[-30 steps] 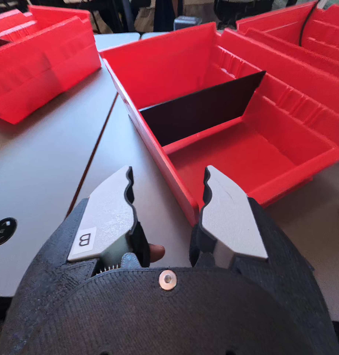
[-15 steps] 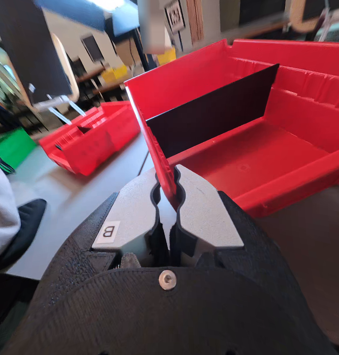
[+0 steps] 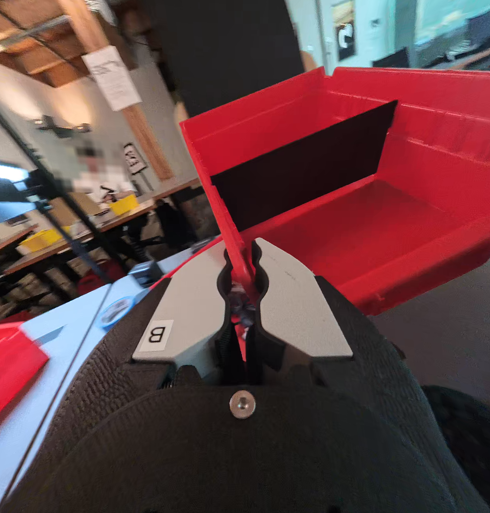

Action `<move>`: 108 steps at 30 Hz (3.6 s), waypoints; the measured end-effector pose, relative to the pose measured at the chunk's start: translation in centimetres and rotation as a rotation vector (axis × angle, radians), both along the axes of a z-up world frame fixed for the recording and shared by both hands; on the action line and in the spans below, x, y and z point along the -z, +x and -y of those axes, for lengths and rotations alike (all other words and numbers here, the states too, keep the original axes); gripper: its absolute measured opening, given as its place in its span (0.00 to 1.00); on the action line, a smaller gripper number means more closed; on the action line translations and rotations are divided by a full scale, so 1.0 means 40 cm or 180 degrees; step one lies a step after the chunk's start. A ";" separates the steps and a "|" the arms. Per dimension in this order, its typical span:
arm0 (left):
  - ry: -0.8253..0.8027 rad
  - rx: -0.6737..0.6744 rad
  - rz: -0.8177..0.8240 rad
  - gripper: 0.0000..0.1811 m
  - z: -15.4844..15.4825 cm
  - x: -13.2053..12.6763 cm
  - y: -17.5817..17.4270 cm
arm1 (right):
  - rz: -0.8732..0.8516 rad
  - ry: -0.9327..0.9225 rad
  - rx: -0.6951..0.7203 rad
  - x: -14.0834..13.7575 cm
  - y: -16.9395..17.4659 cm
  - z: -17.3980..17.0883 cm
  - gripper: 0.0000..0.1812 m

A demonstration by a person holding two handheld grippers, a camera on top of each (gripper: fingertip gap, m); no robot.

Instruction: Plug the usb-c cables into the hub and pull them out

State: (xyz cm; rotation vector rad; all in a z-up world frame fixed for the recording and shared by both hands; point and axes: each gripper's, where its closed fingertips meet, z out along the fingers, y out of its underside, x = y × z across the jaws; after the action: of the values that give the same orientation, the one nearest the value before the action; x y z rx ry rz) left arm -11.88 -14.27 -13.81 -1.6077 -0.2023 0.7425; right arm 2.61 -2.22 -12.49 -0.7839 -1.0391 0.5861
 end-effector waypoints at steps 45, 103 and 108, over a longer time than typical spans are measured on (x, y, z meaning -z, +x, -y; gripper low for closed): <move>-0.0561 0.1784 0.0335 0.77 -0.465 0.238 0.287 | -0.0400 -0.1032 -0.0285 0.144 0.392 -0.426 0.59; -0.3044 0.0522 0.0774 0.19 0.278 0.499 -0.102 | 0.3024 -0.1155 0.0896 0.552 0.330 -0.443 0.28; -0.3067 0.0676 0.0858 0.23 0.344 0.498 -0.084 | 0.3069 -0.1225 0.0945 0.549 0.397 -0.466 0.29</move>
State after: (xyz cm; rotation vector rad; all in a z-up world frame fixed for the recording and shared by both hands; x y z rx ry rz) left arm -15.25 -28.03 -33.73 -2.5982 0.1708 0.4609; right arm 18.49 16.44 -34.45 -1.6116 -1.6573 0.1164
